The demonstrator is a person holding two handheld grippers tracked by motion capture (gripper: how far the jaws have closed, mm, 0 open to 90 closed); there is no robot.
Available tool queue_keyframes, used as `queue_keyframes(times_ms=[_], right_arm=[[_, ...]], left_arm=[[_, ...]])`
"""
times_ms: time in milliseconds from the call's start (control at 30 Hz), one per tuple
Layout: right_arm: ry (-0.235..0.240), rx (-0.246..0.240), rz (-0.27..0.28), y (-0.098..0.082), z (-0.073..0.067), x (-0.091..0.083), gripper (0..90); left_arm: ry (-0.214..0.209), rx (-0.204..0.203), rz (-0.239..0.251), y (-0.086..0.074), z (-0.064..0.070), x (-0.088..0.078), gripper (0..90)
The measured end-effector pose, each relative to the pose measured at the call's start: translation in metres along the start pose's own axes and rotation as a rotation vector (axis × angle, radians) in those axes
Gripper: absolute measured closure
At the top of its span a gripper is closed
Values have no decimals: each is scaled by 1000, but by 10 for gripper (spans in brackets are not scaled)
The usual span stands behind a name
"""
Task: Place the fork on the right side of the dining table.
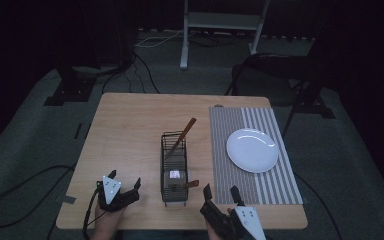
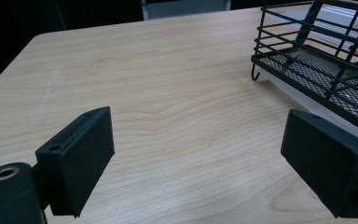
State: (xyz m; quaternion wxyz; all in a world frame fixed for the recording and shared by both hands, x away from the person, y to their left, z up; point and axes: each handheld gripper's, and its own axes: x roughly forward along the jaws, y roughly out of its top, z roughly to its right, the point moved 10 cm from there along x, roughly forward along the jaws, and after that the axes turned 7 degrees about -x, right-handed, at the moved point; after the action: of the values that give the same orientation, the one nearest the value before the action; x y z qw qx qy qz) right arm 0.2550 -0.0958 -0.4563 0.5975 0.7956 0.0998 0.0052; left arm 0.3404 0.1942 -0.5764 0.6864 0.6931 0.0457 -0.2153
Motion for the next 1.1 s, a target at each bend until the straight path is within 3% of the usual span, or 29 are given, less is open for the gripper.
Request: queue_keyframes(times_ms=[33, 100, 267, 367, 400, 500, 567, 667, 733, 833, 967, 1100], right_arm=[[17, -1, 4, 0, -9, 0, 127], [29, 1, 7, 0, -13, 0, 127], [80, 14, 4, -4, -39, 6, 151], [77, 12, 7, -4, -48, 11, 312], [68, 8, 5, -4, -49, 12, 396], [72, 12, -13, -5, -52, 14, 415], [82, 5, -13, -5, -57, 15, 519], [92, -1, -25, -6, -60, 15, 575], [123, 5, -59, -10, -65, 15, 637], [122, -3, -80, -13, -64, 15, 731], [111, -31, -97, -14, -62, 17, 783], [104, -57, -77, -10, -62, 15, 809]], left_arm=[[-1, 1, -1, 0, 0, 0, 95], [-2, 2, -1, 0, 0, 0, 95], [-5, 1, -2, 0, 0, 0, 95], [-6, 0, -1, 0, 0, 0, 95], [-6, 0, -1, 0, 0, 0, 95], [-6, -1, 0, 0, 0, 0, 95], [-7, -2, 1, 0, 0, 0, 95], [-5, -1, 2, 0, 0, 0, 95], [-4, 2, 7, 1, 0, 0, 95], [-4, 4, 13, 1, 1, 0, 95], [-7, 3, 14, 1, 1, 0, 95], [-11, 1, 12, 1, 1, 0, 95]])
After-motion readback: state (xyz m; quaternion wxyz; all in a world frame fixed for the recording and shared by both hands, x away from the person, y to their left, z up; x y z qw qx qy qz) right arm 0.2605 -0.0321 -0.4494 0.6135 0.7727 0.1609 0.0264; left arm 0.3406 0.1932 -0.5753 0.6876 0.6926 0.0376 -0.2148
